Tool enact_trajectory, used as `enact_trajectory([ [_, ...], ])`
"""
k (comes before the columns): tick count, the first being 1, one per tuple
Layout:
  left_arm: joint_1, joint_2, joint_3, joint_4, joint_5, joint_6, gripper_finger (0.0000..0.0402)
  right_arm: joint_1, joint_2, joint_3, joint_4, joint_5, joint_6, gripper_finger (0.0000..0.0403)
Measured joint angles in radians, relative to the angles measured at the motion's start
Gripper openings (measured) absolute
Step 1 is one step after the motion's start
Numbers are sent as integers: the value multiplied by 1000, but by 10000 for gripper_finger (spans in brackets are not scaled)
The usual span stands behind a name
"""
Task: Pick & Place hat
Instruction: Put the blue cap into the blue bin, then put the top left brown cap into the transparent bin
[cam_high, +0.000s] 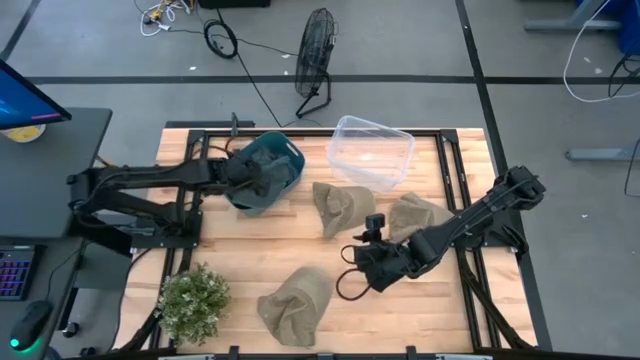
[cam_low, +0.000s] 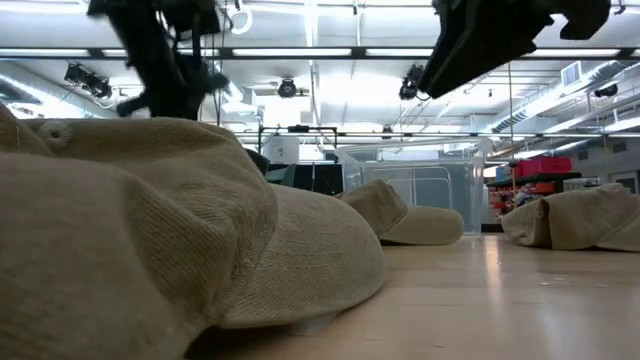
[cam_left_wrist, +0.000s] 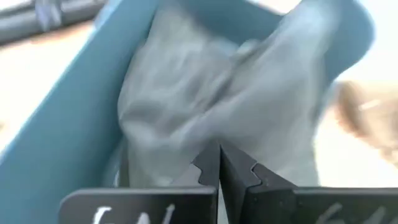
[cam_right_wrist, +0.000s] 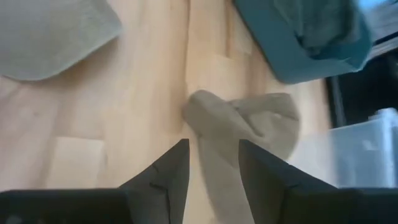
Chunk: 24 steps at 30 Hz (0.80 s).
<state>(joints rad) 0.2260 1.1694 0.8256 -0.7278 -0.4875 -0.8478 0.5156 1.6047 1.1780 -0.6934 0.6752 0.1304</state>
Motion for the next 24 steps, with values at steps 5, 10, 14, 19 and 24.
enact_trajectory([
  [5, -68, -21, 146, -93, -24, 71, 5, -29, 1, -53, 70, -56, 8, 141],
  [10, -171, -17, 218, -80, -22, 154, 5, -69, 2, -132, 190, -47, -158, 141],
  [14, -245, -16, 215, -16, -24, 240, 5, -123, 2, -160, 282, -51, -396, 141],
  [19, -292, -16, 214, 51, -33, 353, 19, -240, 2, -160, 414, -218, -559, 145],
  [24, -298, -16, 214, 91, -36, 449, 50, -365, 2, -160, 430, -354, -620, 174],
])
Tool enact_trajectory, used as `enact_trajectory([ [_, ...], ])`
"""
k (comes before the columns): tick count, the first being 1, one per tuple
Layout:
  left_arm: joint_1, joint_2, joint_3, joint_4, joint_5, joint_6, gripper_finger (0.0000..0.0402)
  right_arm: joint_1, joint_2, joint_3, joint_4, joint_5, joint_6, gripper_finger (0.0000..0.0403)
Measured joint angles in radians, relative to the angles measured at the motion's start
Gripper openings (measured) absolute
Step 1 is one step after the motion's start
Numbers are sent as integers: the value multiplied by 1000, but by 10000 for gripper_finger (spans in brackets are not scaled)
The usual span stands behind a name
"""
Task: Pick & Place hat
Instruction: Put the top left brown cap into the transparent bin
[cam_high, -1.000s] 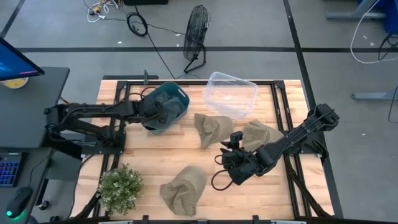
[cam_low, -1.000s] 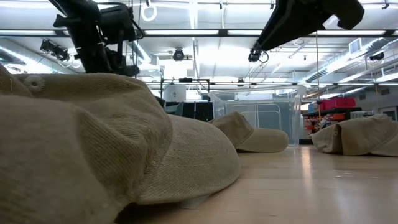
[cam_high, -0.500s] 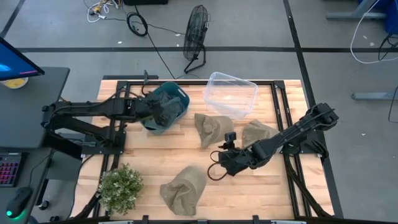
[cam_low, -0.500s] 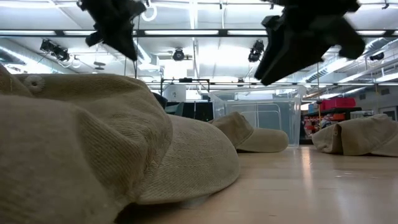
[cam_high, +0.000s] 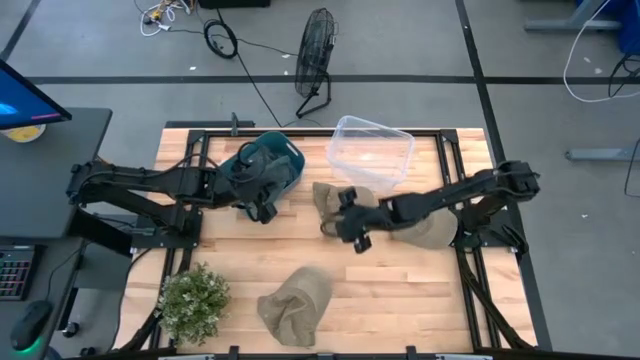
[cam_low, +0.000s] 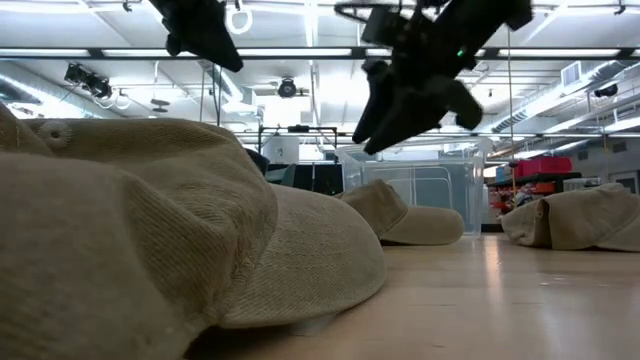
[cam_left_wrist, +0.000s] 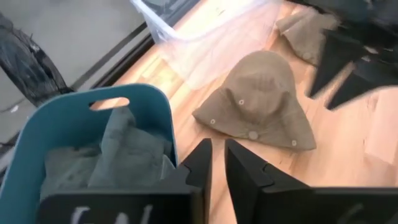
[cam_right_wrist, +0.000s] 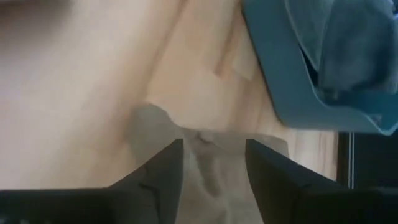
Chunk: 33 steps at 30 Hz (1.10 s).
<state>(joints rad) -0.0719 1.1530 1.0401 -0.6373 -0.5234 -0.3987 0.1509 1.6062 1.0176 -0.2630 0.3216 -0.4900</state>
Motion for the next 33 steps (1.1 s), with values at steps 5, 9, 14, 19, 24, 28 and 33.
enact_trajectory([
  [5, 0, 0, 0, 2, 0, 53, 85, -91, 40, 0, -15, -146, -53, 212],
  [9, 0, 0, 0, 2, 0, 84, 112, -118, 98, 0, -34, -166, -126, 227],
  [14, 3, 0, 0, 13, -35, 98, 133, -131, 156, 0, -39, -114, -197, 218],
  [19, 3, 0, 0, 16, -39, 96, 139, -131, 176, 0, -33, -94, -152, 145],
  [24, 3, 0, 0, 16, -39, 96, 140, -115, 144, 0, -3, -97, -3, 19],
  [28, 3, 0, 0, 15, -39, 96, 140, -62, 81, 0, -3, -97, 111, 25],
  [33, 3, 0, 0, 14, -39, 96, 140, 2, -45, 0, -5, -70, 88, 11],
])
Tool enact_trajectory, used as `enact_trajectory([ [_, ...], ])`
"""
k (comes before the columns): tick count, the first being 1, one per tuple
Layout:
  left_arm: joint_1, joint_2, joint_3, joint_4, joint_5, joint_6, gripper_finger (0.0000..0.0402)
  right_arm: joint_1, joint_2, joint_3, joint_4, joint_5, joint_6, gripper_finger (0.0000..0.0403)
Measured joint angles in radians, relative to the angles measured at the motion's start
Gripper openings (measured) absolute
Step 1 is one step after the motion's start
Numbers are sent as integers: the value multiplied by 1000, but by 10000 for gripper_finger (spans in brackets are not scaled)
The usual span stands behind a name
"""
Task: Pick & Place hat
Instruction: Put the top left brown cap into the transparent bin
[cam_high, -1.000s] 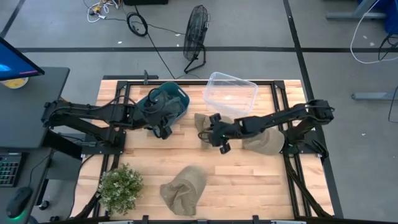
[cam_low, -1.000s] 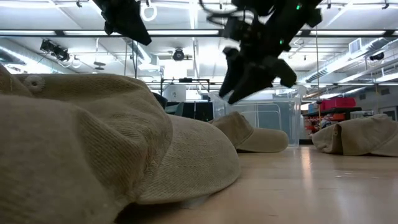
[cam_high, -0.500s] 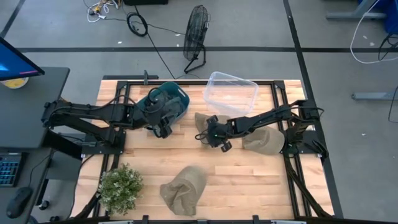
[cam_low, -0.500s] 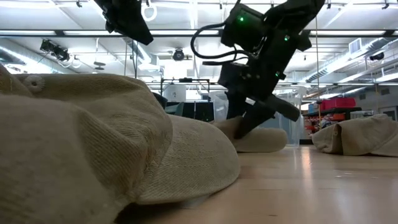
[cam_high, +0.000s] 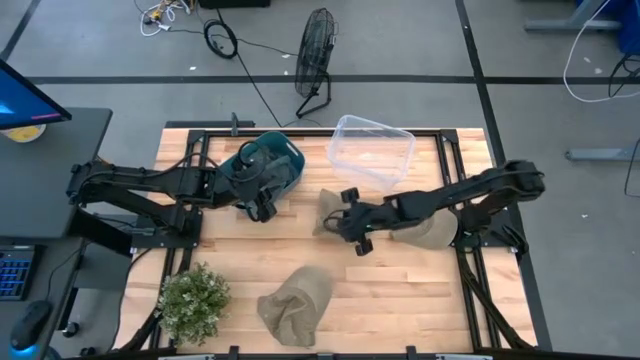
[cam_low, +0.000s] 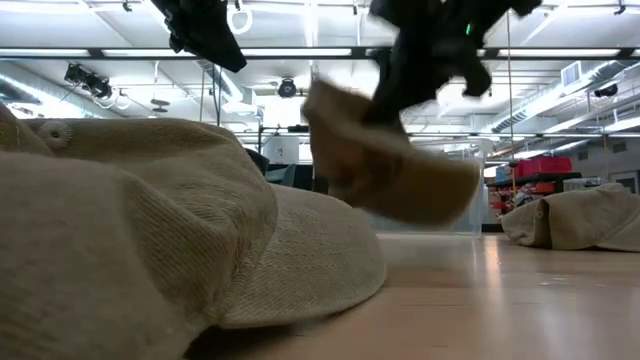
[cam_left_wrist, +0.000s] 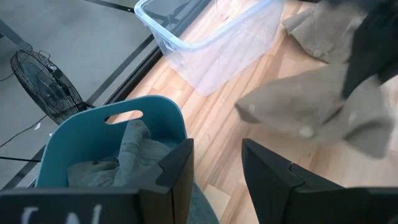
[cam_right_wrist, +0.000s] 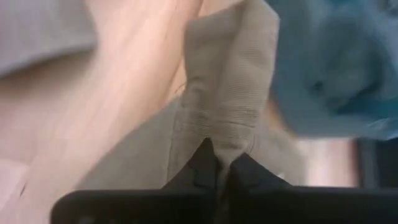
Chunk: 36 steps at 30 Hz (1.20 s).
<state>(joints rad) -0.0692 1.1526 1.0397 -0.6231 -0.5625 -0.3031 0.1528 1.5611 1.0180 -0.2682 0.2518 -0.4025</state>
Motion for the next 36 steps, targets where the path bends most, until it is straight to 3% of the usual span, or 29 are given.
enact_trajectory([
  [3, 0, 0, 0, -1, 0, 0, 140, 24, -88, 0, 11, 83, -29, 7],
  [6, 0, 11, 0, -1, -1, 0, 140, 35, -161, 0, 12, 272, -47, 12],
  [10, 0, 23, 0, 1, -1, -1, 140, 21, -239, 1, 18, 492, -199, 11],
  [13, 0, 29, -2, -4, 2, -1, 140, -27, -267, 2, 17, 573, -290, 10],
  [16, 0, 36, 0, 5, 0, -7, 140, -111, -273, 2, 1, 572, -301, 10],
  [24, 0, 40, 0, 3, 1, -7, 140, -331, -202, 1, -34, 444, -285, 9],
  [28, 0, 41, 0, 4, 1, -3, 140, -397, -144, 1, -43, 366, -284, 9],
  [36, 0, 41, 0, 3, 1, 0, 140, -461, -41, 1, -49, 356, -335, 9],
])
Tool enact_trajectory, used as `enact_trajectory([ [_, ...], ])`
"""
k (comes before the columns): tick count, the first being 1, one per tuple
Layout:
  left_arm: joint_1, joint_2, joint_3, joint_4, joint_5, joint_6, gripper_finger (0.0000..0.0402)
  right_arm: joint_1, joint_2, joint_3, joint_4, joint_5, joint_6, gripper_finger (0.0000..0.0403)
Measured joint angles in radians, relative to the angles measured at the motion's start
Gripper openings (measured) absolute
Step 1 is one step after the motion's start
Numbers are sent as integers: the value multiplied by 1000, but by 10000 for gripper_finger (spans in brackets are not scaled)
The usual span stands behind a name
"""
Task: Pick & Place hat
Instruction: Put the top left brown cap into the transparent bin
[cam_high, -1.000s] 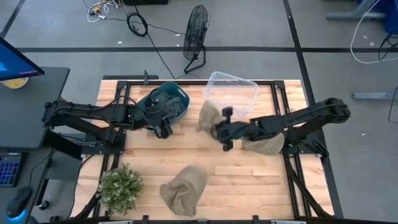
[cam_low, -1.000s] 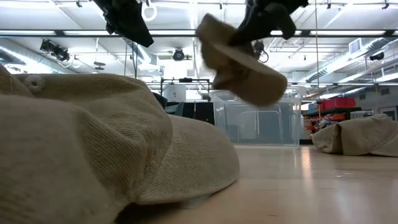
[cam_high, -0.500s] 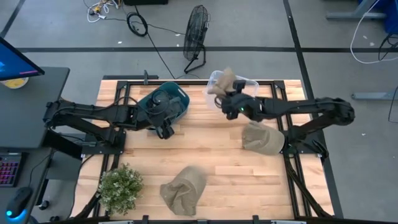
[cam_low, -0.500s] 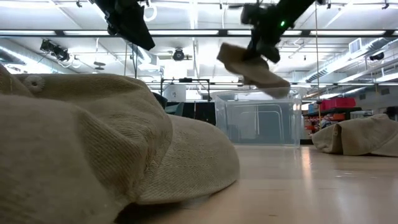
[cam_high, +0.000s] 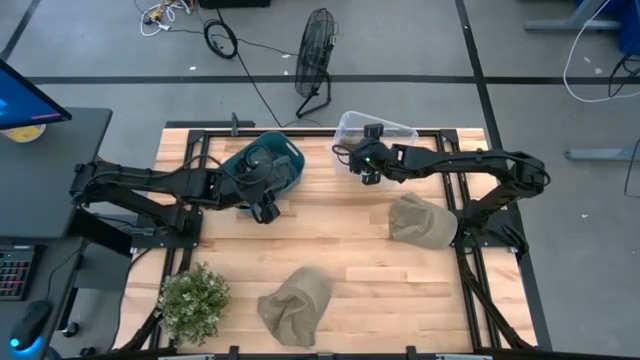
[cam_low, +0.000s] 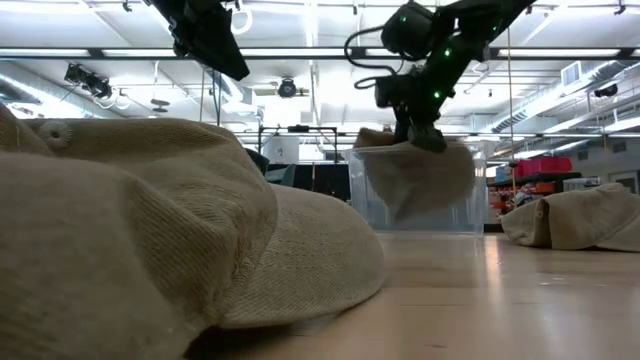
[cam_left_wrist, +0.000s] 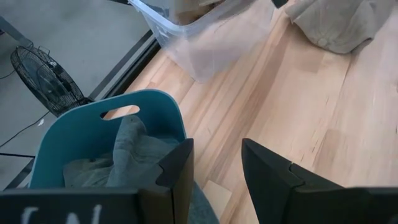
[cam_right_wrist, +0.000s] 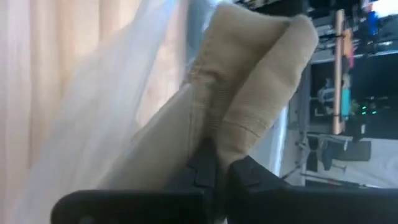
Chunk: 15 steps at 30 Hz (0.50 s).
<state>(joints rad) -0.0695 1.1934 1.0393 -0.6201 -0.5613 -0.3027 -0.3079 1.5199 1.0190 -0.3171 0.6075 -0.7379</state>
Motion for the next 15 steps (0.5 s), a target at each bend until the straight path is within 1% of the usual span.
enact_trajectory([
  [7, 0, 0, 0, -6, 0, 0, 140, -1, -19, -1, -16, 2, -65, 9],
  [15, 0, 0, 0, -6, 0, 1, 140, -66, -19, -1, -81, 2, -121, 10],
])
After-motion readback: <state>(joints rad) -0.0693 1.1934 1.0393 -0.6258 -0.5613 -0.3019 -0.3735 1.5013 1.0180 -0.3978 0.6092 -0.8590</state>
